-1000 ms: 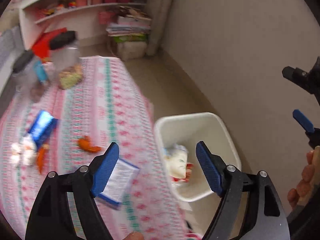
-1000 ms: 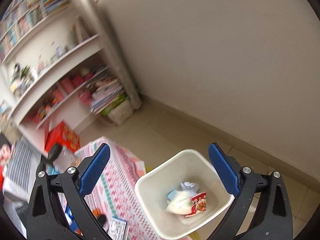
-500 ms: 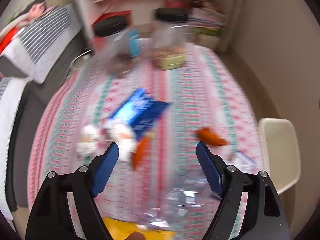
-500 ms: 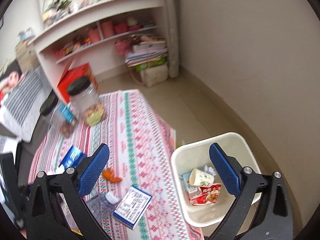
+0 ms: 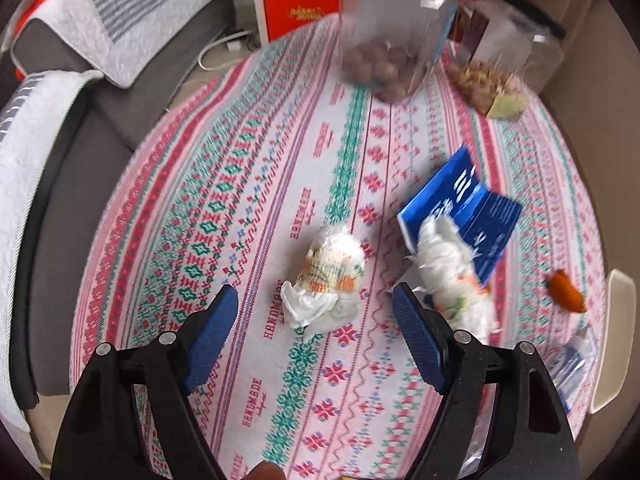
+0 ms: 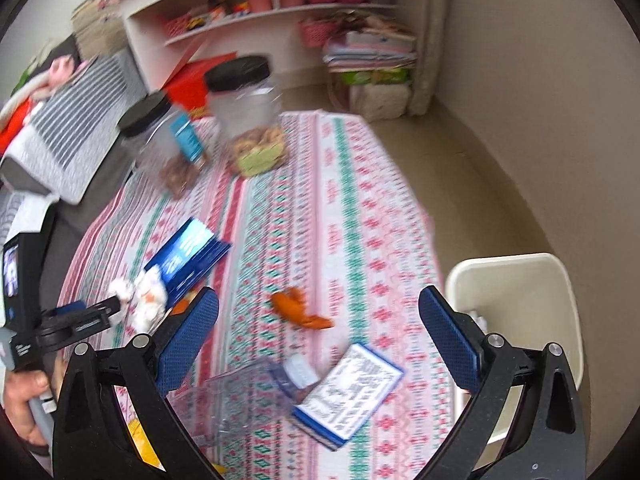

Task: Collect trash
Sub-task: 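Grasp the wrapped tissue bundle with the left gripper while the right gripper grasps another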

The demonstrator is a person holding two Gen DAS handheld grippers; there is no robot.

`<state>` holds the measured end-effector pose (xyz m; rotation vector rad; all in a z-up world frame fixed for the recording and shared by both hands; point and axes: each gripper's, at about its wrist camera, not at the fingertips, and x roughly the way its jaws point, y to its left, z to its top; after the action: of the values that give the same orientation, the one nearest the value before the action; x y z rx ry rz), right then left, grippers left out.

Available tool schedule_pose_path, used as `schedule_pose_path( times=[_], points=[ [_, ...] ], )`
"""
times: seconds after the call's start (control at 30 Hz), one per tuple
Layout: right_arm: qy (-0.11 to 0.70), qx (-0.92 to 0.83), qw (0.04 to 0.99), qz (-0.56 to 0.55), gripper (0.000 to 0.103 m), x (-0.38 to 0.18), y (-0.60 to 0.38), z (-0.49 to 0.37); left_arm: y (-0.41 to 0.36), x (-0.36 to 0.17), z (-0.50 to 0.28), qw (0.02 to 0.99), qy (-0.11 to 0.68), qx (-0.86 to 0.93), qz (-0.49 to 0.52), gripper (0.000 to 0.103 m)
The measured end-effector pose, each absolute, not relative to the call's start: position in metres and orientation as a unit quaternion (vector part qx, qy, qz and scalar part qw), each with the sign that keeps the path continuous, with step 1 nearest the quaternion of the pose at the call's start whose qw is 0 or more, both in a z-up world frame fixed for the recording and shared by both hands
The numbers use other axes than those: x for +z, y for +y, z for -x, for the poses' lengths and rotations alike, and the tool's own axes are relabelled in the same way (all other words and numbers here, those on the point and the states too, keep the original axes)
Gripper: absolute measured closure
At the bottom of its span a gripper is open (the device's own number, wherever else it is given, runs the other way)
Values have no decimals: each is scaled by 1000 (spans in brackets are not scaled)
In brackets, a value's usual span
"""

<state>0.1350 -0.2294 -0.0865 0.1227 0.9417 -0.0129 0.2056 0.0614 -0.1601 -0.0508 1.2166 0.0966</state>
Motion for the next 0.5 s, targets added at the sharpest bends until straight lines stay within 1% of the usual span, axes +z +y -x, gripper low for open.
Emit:
schedule_pose_path(
  times=[0.2,0.23,0.3,0.33,0.37,0.5],
  points=[
    [476,54,877,-30,7,-105,-185,-146,59,-178,-216,813,581,24,17,28],
    [478,62,875,-28,7,-107,-180,-147,59,-180,-217,812,582,21,14,31],
    [485,81,871,-24,7,-112,-166,-150,58,-185,-217,810,587,14,7,42],
    [488,89,868,-23,7,-115,-160,-152,57,-187,-216,806,591,9,7,58],
    [491,96,866,-23,7,-117,-156,-154,57,-189,-215,803,596,5,8,67],
    [503,120,855,-31,7,-128,-138,-161,64,-179,-206,809,588,12,1,70]
  ],
)
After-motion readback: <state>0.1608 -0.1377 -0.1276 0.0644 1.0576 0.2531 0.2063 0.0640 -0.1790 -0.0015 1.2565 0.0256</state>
